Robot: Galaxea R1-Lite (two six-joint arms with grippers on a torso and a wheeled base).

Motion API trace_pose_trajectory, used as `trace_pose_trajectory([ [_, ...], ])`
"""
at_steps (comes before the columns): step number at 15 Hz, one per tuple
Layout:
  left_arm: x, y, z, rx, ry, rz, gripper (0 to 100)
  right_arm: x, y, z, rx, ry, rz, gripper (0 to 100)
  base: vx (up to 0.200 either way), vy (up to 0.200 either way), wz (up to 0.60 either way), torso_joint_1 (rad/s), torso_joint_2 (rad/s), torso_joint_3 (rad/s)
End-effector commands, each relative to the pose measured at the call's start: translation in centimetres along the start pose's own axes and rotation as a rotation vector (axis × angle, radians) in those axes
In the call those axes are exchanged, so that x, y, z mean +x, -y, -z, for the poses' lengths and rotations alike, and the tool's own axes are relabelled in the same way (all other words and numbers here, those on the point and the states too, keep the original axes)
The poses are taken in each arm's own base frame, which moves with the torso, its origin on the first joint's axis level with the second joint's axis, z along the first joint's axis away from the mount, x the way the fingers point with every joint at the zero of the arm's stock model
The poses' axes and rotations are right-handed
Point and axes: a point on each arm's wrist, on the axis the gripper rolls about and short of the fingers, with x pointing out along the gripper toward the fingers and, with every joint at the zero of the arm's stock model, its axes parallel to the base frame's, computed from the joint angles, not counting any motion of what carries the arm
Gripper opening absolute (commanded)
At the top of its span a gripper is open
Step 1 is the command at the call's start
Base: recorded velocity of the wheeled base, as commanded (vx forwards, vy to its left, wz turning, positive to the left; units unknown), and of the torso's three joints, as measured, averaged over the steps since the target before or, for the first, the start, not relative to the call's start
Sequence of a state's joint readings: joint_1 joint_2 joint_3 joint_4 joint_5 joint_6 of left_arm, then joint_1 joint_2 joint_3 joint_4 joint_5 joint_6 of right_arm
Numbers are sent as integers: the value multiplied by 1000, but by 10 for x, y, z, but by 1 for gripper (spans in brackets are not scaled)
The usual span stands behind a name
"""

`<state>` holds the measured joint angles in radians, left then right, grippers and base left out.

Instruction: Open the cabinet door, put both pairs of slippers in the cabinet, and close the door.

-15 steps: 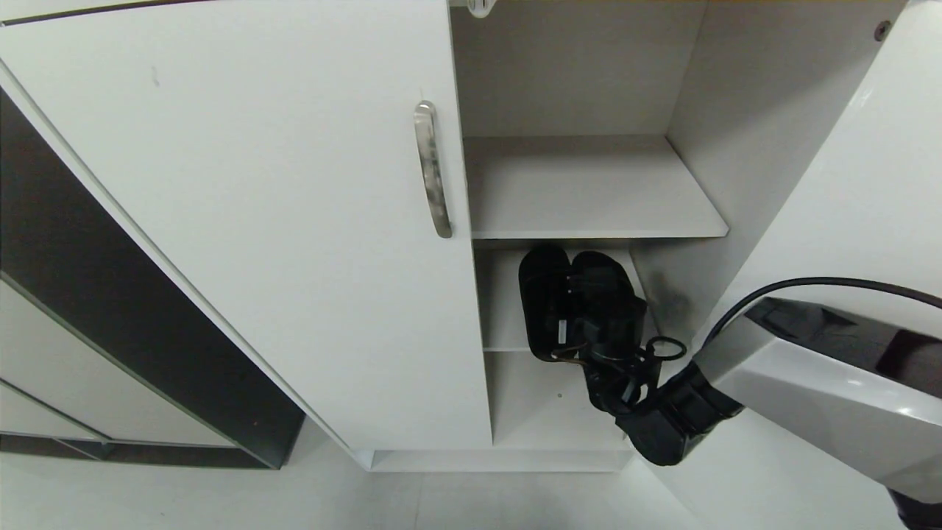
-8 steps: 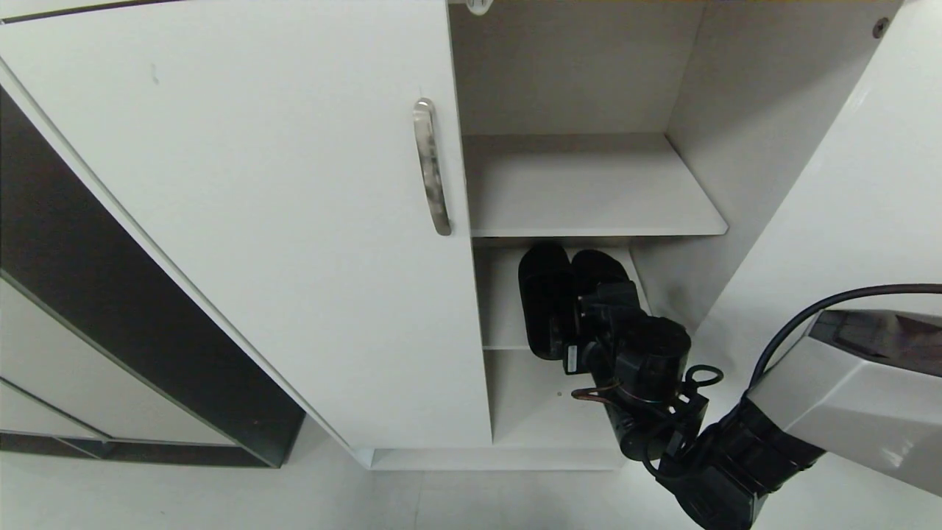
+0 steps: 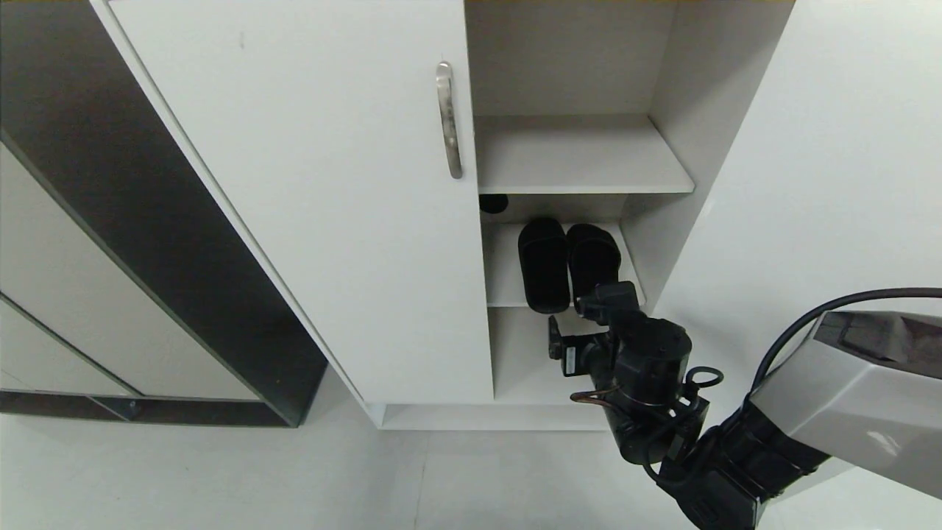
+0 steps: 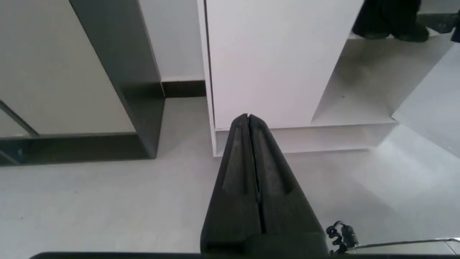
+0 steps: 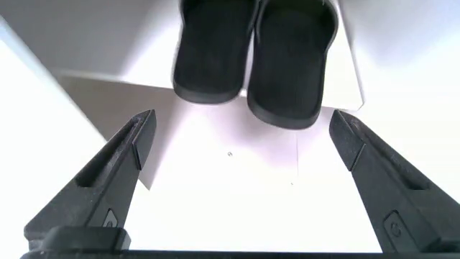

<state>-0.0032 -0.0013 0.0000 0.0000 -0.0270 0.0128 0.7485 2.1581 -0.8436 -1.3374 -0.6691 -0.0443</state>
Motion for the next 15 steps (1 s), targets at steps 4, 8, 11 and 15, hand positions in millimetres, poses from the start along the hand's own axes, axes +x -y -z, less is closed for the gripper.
trace_pose_trajectory([
  [4,0,0,0,1,-1,-1,0,-1,0,0,6,8,-2,100,0,0,0,0,0,0],
  [8,0,0,0,3,-1,0,0,-2,0,0,10,14,-1,100,0,0,0,0,0,0],
  [11,0,0,0,2,-3,5,0,-2,0,0,11,16,-1,100,0,0,0,0,0,0],
  [15,0,0,0,4,-3,11,0,-2,-2,-2,15,21,-7,100,0,0,0,2,0,67],
])
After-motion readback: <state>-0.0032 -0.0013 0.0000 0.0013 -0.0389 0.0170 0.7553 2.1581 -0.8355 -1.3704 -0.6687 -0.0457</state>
